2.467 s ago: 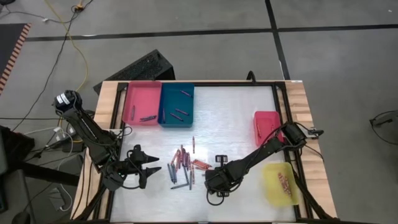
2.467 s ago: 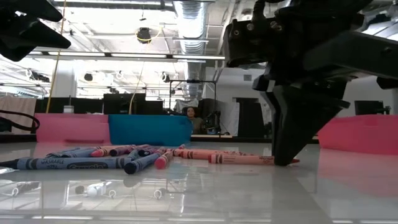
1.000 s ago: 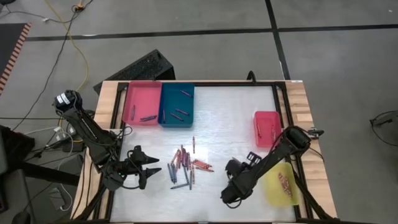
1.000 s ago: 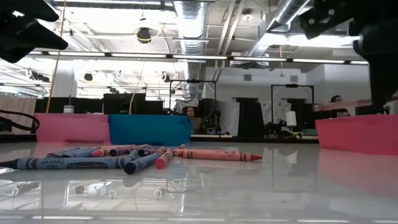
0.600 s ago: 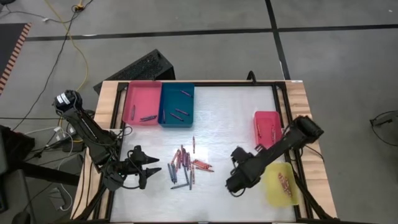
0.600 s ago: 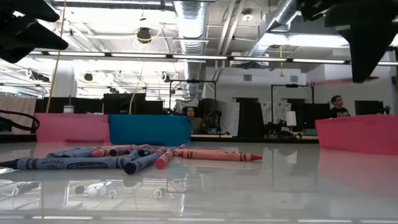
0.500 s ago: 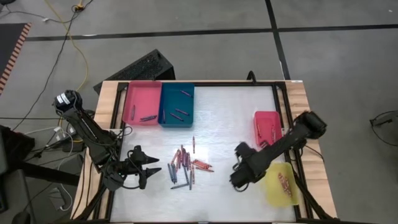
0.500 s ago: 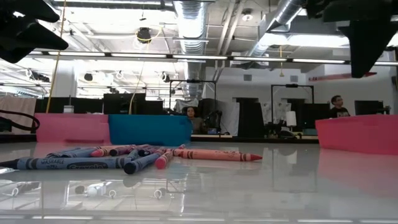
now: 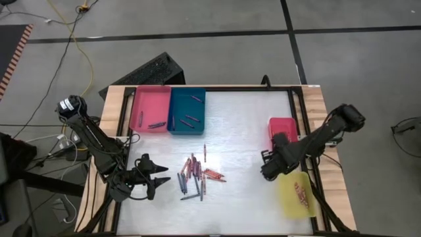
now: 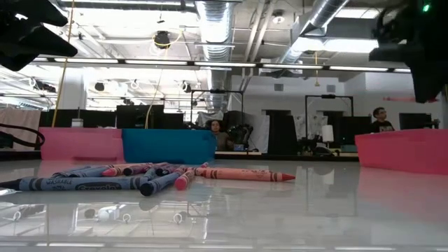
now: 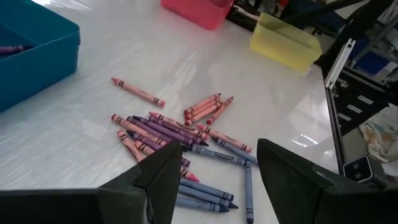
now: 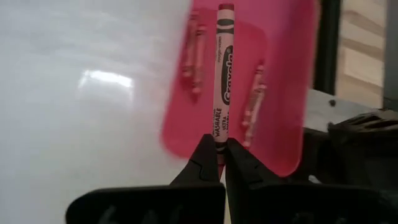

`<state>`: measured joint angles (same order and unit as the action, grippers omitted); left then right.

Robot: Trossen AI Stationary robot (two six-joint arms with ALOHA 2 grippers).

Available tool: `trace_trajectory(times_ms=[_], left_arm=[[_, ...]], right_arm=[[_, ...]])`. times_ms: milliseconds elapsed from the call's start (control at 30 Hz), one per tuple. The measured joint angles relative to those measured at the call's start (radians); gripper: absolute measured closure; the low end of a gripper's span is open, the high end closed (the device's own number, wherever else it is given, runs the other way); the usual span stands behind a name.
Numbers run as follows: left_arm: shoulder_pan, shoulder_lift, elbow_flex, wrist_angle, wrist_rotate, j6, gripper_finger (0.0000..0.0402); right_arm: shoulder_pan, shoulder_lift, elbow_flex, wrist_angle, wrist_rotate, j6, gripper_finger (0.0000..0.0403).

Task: Sort crayons
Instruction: Put the red crayon into the small red bin

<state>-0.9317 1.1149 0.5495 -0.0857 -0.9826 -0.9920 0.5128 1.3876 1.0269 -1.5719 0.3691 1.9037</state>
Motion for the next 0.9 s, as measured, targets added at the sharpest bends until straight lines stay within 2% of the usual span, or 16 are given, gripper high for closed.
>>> trace_trajectory(times_ms=[300,900], left_arm=[[0.000,0.000,0.000,0.000,-0.009,0.000,0.0203],[0.000,0.000,0.000,-0.012,-0.004,0.000,0.0203]], right_arm=[[-0.144,0.006,-0.114,0.032,0.000,-0.016,0.0395],[-0.462,0.007,-0.119,0.163,0.044,-0.406,0.0395]])
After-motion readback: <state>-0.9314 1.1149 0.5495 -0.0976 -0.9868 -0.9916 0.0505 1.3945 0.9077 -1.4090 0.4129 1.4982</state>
